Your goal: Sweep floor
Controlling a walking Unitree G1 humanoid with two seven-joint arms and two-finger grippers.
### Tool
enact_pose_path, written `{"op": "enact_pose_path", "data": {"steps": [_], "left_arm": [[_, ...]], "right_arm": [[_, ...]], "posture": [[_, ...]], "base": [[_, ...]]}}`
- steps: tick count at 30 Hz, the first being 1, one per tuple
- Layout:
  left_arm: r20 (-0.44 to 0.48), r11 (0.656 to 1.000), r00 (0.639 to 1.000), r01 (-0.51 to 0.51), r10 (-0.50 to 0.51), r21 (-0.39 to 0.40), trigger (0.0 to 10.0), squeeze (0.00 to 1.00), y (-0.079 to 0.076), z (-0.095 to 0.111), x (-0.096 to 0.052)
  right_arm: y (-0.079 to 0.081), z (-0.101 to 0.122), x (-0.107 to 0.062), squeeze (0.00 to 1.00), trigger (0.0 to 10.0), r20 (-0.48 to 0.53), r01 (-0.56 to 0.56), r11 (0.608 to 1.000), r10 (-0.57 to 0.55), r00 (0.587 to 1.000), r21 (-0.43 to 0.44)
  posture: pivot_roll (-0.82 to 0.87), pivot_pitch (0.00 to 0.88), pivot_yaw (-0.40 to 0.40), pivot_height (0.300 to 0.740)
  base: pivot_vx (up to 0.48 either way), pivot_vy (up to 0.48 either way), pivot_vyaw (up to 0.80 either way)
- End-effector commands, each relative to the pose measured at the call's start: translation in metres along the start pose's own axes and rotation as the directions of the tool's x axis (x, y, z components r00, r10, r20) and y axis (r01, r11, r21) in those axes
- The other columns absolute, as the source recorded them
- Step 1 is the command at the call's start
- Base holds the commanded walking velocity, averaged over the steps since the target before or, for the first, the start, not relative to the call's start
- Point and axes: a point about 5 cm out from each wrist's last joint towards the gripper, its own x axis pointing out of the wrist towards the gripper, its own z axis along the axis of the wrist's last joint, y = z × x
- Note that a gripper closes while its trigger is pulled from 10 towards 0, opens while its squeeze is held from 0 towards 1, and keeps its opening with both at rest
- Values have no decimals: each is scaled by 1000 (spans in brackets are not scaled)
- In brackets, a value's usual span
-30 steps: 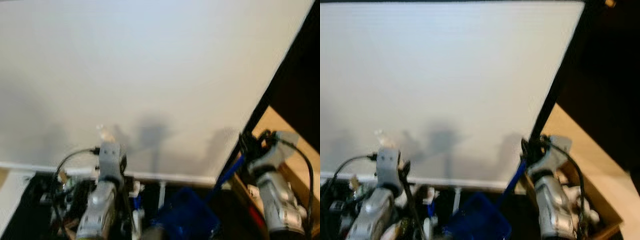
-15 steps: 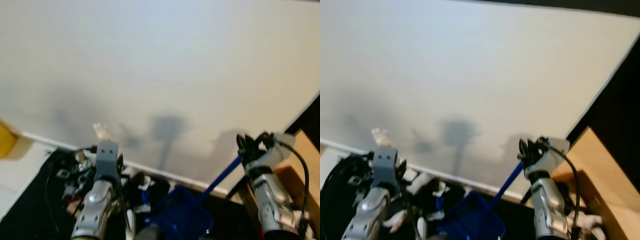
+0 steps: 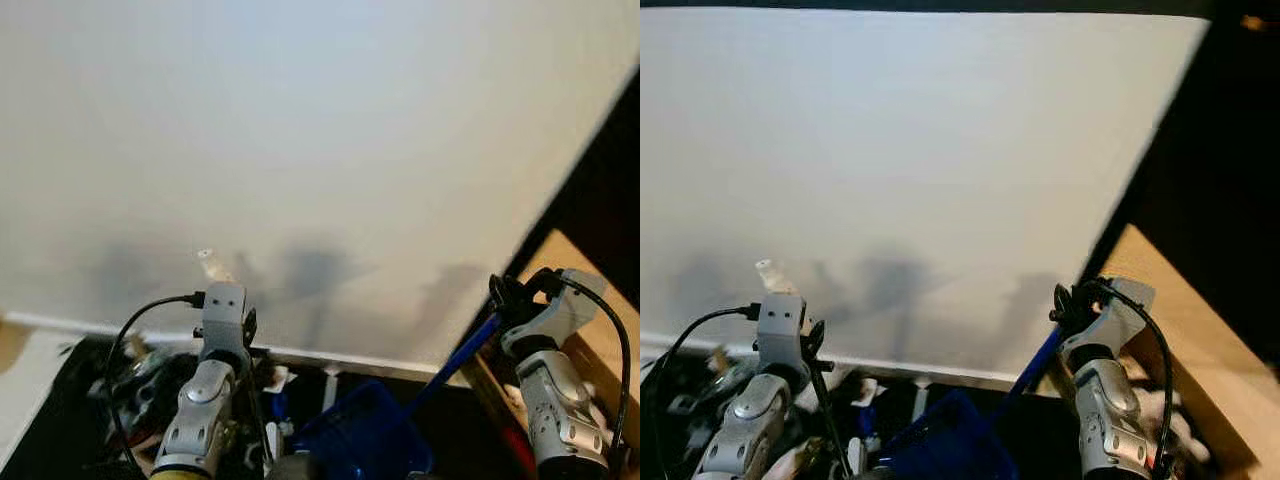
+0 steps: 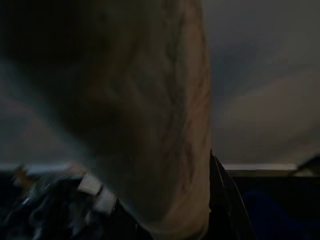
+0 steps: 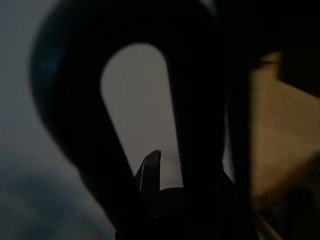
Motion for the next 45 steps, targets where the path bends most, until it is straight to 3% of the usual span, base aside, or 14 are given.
{"op": "enact_pose_path", "data": {"steps": [1,5,9,15,17,18,20,22,27,29,32,37,41,45], "left_arm": [[-7,1000,1000,-3,3,10,10000,0,1,-3,-1],[-9,1000,1000,-3,4,10,10000,0,1,-4,0],[-16,1000,1000,-7,7,14,10000,0,2,-5,1],[-11,1000,1000,2,-1,30,10000,0,4,0,4],[-5,999,1000,-7,7,33,10000,0,8,2,4],[-5,999,1000,-7,7,33,10000,0,8,2,4],[-9,999,1000,-5,5,40,10000,0,9,0,3],[-13,999,1000,-2,2,43,10000,0,9,-1,2],[-25,999,1000,9,-7,48,10000,0,8,-4,0],[-26,999,1000,17,-16,48,10000,0,5,-4,0],[-24,999,1000,21,-20,48,10000,0,4,-3,0],[-22,999,1000,21,-20,50,10000,0,7,-3,-2],[-32,998,999,23,-21,65,10000,0,12,-4,-8],[-37,997,999,24,-21,71,10000,0,14,-5,-10]], "right_arm": [[4,-8,0,0,10000,-36,-6,999,7,999,42],[5,-8,1,0,10000,-37,-6,999,7,999,40],[5,-5,5,0,10000,-26,-3,1000,3,1000,-19],[-6,4,16,0,10000,-34,25,976,-33,999,-216],[-23,15,19,0,10000,-58,14,940,-36,998,-341],[-23,15,19,0,10000,-58,14,940,-36,998,-341],[-39,27,18,0,10000,-76,-1,898,-36,996,-441],[-47,33,18,0,10000,-72,18,891,-56,996,-454],[-61,40,21,0,10000,-38,123,910,-150,988,-397],[-57,28,24,0,10000,-25,208,938,-223,974,-276],[-48,11,25,0,10000,-33,267,941,-279,960,-207],[-40,4,27,0,10000,10,329,920,-335,942,-214],[-33,22,37,0,10000,122,367,913,-350,929,-179],[-27,29,43,0,10000,157,361,914,-335,929,-185]], "posture": [[64,45,34,740],[64,44,33,740],[62,39,33,740],[67,39,41,740],[70,45,50,740],[70,45,50,740],[69,53,57,740],[68,60,59,740],[60,67,63,740],[66,75,67,740],[84,83,69,740],[104,91,75,740],[121,99,84,740],[136,109,93,740]], "base": [[0,0,0],[0,0,0],[0,0,0],[0,0,0],[0,0,0],[0,0,0],[0,0,0],[0,0,0],[0,0,0],[0,0,0],[0,0,0],[0,0,0],[0,0,0],[0,0,0]]}}
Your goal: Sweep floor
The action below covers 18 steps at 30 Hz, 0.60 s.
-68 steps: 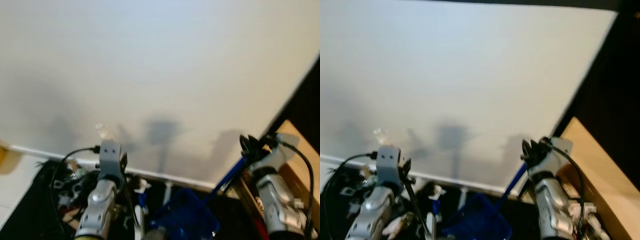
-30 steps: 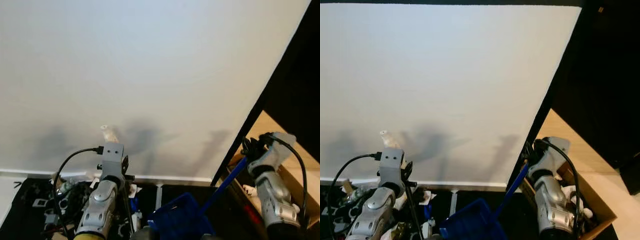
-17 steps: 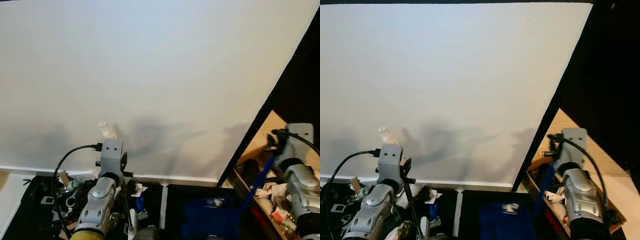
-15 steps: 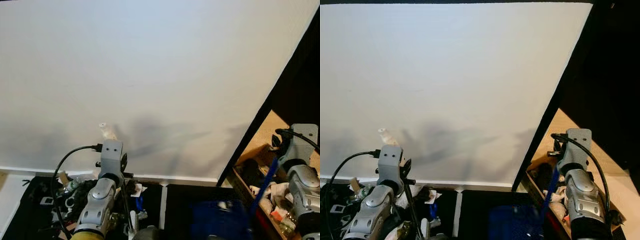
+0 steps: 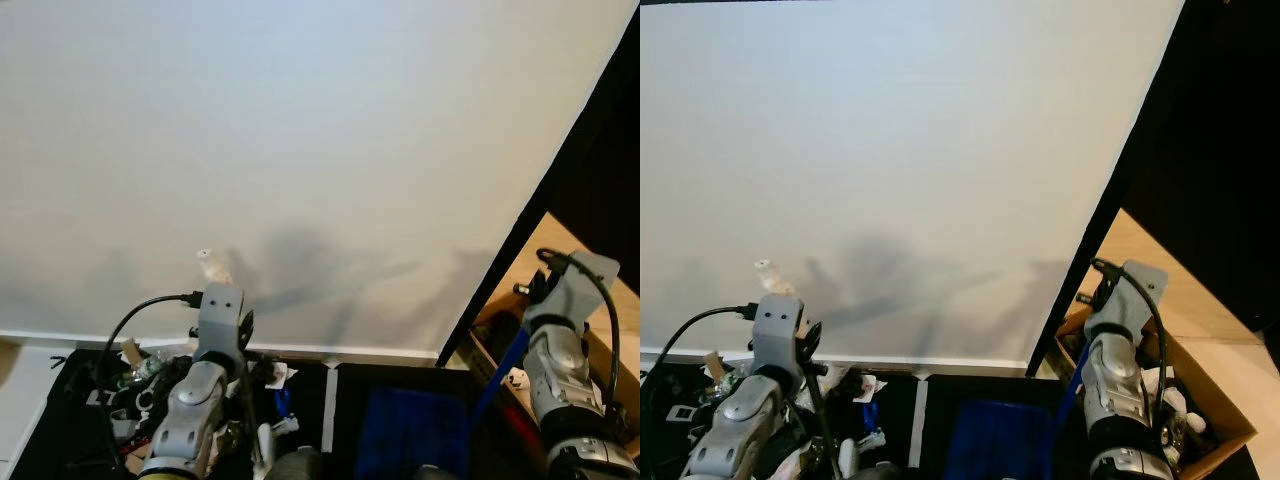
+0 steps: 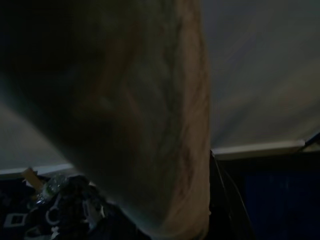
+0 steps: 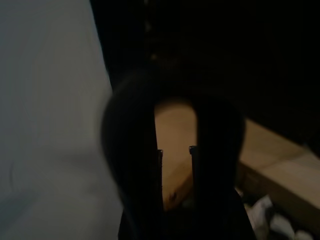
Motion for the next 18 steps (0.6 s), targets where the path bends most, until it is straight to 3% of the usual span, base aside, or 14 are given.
{"op": "enact_pose_path", "data": {"steps": [1,3,8,10,14,18], "left_arm": [[-1,999,1000,-6,6,32,10000,0,6,3,-3],[-3,999,1000,2,-2,40,10000,0,6,2,-6],[-7,999,1000,1,0,49,10000,0,9,3,-10],[-7,999,1000,1,0,49,10000,0,9,3,-10],[-10,998,1000,0,1,56,10000,0,10,4,-14],[-8,999,1000,-7,7,52,10000,0,10,4,-15]], "right_arm": [[4,4,2,0,10000,28,-7,1000,8,1000,-14],[12,6,5,0,10000,45,-28,998,30,999,-48],[31,8,8,0,10000,46,-70,997,71,996,-30],[31,8,8,0,10000,46,-70,997,71,996,-30],[62,-4,1,0,10000,-2,-190,980,190,982,-58],[73,-11,-5,0,10000,-36,-261,959,259,965,-106]], "posture": [[148,115,96,740],[148,115,96,740],[192,135,104,740],[192,135,104,740],[212,143,104,740],[223,141,91,740]], "base": [[0,0,0],[0,0,0],[0,0,0],[0,0,0],[0,0,0],[0,0,0]]}}
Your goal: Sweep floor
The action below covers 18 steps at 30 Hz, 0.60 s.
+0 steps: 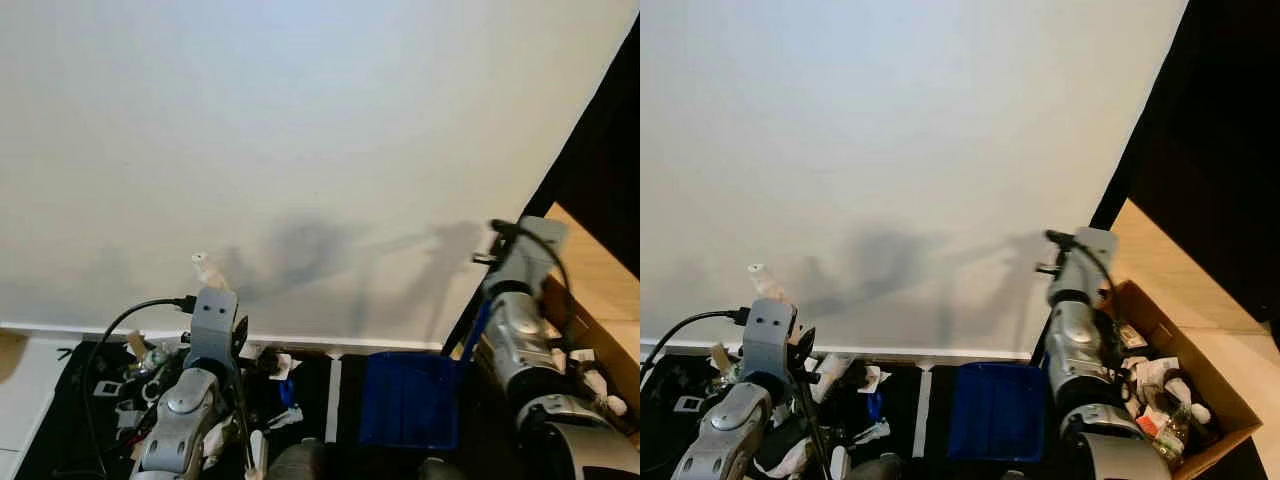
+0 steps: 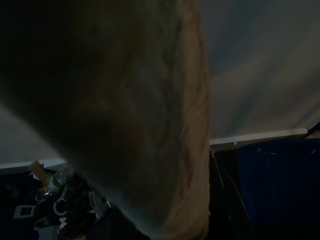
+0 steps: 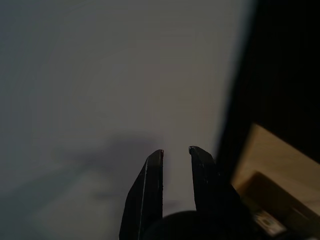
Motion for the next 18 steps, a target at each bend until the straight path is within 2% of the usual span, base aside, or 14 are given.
{"op": "enact_pose_path", "data": {"steps": [1,5,8,10,12,13,15,18], "left_arm": [[-15,999,1000,-21,21,27,10000,0,6,-3,-5],[-18,1000,999,-26,27,16,10000,0,4,-4,-5],[-19,1000,1000,-12,11,-2,10000,0,-5,-4,-1],[-18,1000,1000,-5,5,-5,10000,0,-8,-3,0],[-17,1000,1000,8,-8,-7,10000,0,-11,-1,3],[-17,1000,1000,11,-11,-7,10000,0,-11,-1,5],[-16,1000,1000,14,-14,-7,10000,0,-12,0,6],[-14,1000,1000,15,-15,-7,10000,0,-11,1,7]], "right_arm": [[8,-15,-7,0,10000,-74,-54,998,53,996,-15],[3,-22,-10,0,10000,-108,-43,999,41,993,-21],[-17,-31,-15,0,10000,-155,21,999,-25,988,-29],[-23,-32,-16,0,10000,-159,36,999,-39,987,-25],[-37,-33,-18,0,10000,-177,74,996,-83,981,-57],[-45,-37,-19,0,10000,-211,86,991,-107,972,-104],[-51,-39,-20,0,10000,-234,93,986,-124,964,-137],[-60,-41,-24,0,10000,-257,95,985,-129,958,-142]], "posture": [[213,140,79,740],[188,136,70,740],[157,133,71,740],[157,133,71,740],[140,131,74,740],[132,128,76,740],[132,128,76,740],[126,125,76,740]], "base": [[0,0,0],[0,0,0],[0,0,0],[0,0,0],[0,0,0],[0,0,0],[0,0,0],[0,0,0]]}}
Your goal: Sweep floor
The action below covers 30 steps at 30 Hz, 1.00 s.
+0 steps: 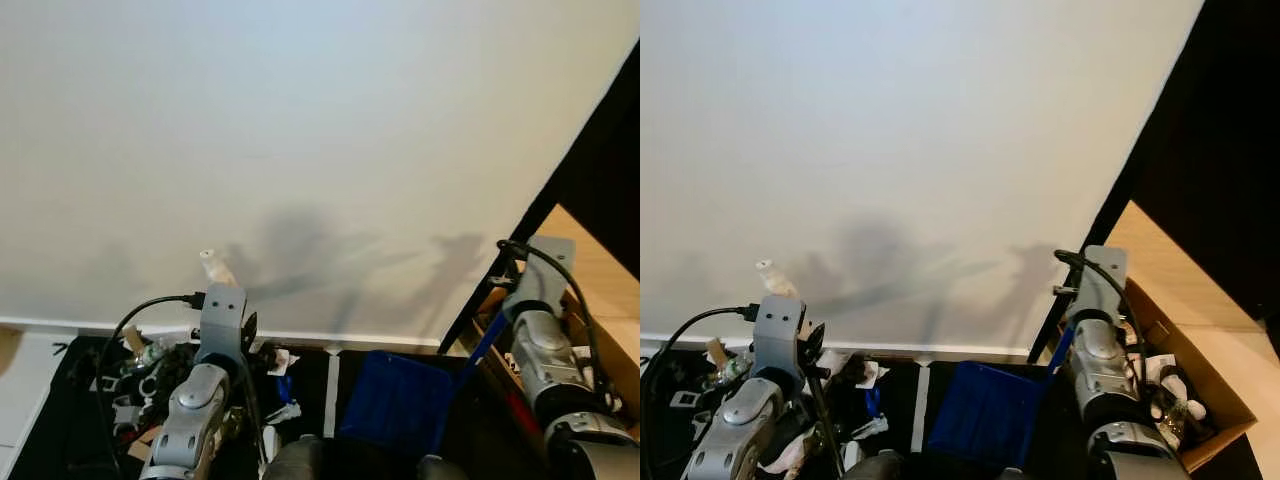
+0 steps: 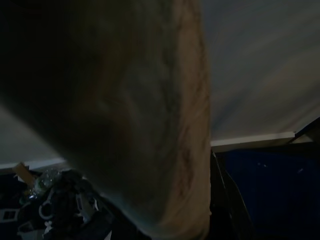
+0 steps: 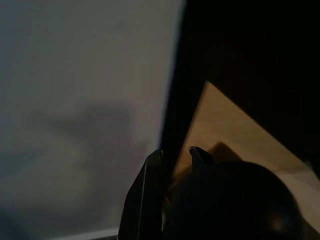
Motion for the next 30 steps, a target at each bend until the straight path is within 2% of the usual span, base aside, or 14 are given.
{"op": "enact_pose_path", "data": {"steps": [1,5,8,11,15,16,22,23,27,30], "left_arm": [[-28,1000,1000,-1,1,8,10000,0,0,-6,-1],[-28,1000,1000,-1,2,9,10000,0,1,-6,0],[-29,1000,1000,-1,2,9,10000,0,1,-7,1],[-28,1000,1000,1,-1,11,10000,0,0,-7,2],[-27,1000,1000,4,-3,12,10000,0,0,-7,2],[-27,1000,1000,4,-3,12,10000,0,0,-7,3],[-29,1000,1000,6,-6,13,10000,0,0,-7,4],[-29,1000,1000,10,-10,13,10000,0,-1,-7,4],[-29,1000,1000,12,-11,12,10000,0,-2,-7,4],[-28,1000,1000,7,-7,10,10000,0,-1,-7,5]], "right_arm": [[-7,-22,-8,0,10000,-116,-4,999,0,993,-36],[-6,-24,-12,0,10000,-126,-30,999,29,992,-11],[3,-15,-17,0,10000,-135,-111,991,120,984,70],[8,-9,-21,0,10000,-138,-148,983,161,977,106],[13,-7,-27,0,10000,-144,-185,978,198,970,101],[14,-8,-29,1000,10000,-148,-191,976,204,968,102],[15,-17,-35,1000,10000,-184,-184,976,203,962,113],[18,-14,-38,0,10000,-187,-204,972,222,957,113],[21,-12,-41,0,10000,-194,-222,967,243,950,122],[21,0,-44,0,10000,-184,-236,963,258,949,130]], "posture": [[124,123,75,740],[117,116,73,740],[113,111,73,740],[114,110,71,740],[112,109,71,740],[112,109,71,740],[106,109,71,740],[98,110,73,740],[99,110,72,740],[94,108,65,740]], "base": [[0,0,0],[0,0,0],[0,0,0],[0,0,0],[0,0,0],[0,0,0],[0,0,0],[0,0,0],[0,0,0],[0,0,0]]}}
